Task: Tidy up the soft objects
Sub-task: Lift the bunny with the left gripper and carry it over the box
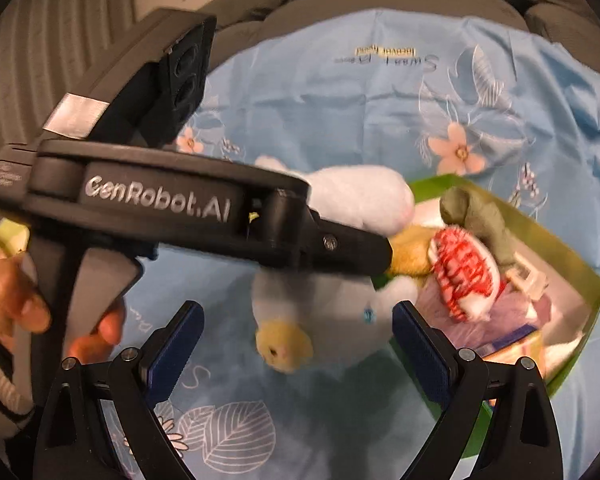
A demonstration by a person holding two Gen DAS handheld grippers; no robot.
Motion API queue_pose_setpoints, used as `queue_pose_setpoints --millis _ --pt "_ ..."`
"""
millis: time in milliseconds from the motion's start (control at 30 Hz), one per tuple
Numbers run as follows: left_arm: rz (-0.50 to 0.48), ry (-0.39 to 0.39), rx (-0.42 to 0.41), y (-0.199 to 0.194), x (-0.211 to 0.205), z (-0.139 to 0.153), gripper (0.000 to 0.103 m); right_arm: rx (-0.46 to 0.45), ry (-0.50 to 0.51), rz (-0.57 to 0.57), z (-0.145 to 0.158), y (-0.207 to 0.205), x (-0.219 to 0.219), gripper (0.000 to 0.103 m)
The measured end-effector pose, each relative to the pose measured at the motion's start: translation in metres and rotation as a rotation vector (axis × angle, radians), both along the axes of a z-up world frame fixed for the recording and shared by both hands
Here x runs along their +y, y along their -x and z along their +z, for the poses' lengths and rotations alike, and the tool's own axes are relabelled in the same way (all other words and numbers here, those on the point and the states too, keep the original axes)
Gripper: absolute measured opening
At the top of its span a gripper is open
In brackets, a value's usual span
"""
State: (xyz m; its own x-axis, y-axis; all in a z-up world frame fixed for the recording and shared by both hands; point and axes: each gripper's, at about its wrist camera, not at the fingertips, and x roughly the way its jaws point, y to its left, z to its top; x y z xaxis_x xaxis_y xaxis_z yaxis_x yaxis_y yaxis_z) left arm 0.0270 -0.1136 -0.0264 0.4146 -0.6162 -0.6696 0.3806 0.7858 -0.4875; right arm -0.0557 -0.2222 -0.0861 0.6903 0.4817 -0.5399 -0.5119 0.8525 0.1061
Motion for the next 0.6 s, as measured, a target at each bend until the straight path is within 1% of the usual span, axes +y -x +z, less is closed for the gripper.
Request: queue_pose_setpoints --millis 67,100,133,167,200,233,300,333,400,467,500,600 --pt "-0.010 0.018 0.023 0.000 0.003 -0.003 0.065 -0.005 0.007 -0.026 -0.003 -0.003 0.001 0.095" --pt "-0.014 0.044 0.044 0.000 0.007 -0.004 0.063 -0.005 -0.003 -0.029 -0.003 -0.004 0.001 0.088" --pt "-0.017 0.057 0.051 0.001 0.008 -0.003 0.061 0.002 -0.027 -0.025 -0.002 -0.006 -0.001 0.075" --pt "-0.026 0.069 0.054 0.003 0.010 -0.002 0.061 0.008 -0.038 -0.027 -0.003 -0.008 -0.002 0.067" --pt "-0.034 0.076 0.054 0.005 0.010 0.000 0.060 0.016 -0.032 -0.039 -0.004 -0.010 -0.002 0.057" --pt "-0.029 0.066 0.039 0.007 0.010 0.003 0.060 0.020 -0.007 -0.057 -0.006 -0.012 -0.001 0.051" --pt "-0.035 0.080 0.027 0.011 0.012 0.008 0.060 0.029 -0.021 -0.065 -0.008 -0.014 -0.002 0.050" --pt "-0.034 0.082 0.020 0.012 0.013 0.010 0.057 0.023 -0.038 -0.067 -0.007 -0.014 -0.003 0.050" --pt "-0.032 0.098 0.015 0.013 0.014 0.013 0.055 -0.002 -0.050 -0.081 -0.003 -0.008 -0.005 0.050" --pt "-0.038 0.108 0.009 0.015 0.012 0.016 0.055 -0.033 -0.073 -0.102 0.005 -0.005 -0.011 0.049" --pt "-0.042 0.104 -0.006 0.017 0.009 0.021 0.055 -0.046 -0.079 -0.106 0.009 -0.005 -0.013 0.049" --pt "-0.080 0.058 -0.082 0.023 -0.010 0.042 0.055 -0.118 -0.090 -0.140 0.028 -0.001 -0.026 0.049"
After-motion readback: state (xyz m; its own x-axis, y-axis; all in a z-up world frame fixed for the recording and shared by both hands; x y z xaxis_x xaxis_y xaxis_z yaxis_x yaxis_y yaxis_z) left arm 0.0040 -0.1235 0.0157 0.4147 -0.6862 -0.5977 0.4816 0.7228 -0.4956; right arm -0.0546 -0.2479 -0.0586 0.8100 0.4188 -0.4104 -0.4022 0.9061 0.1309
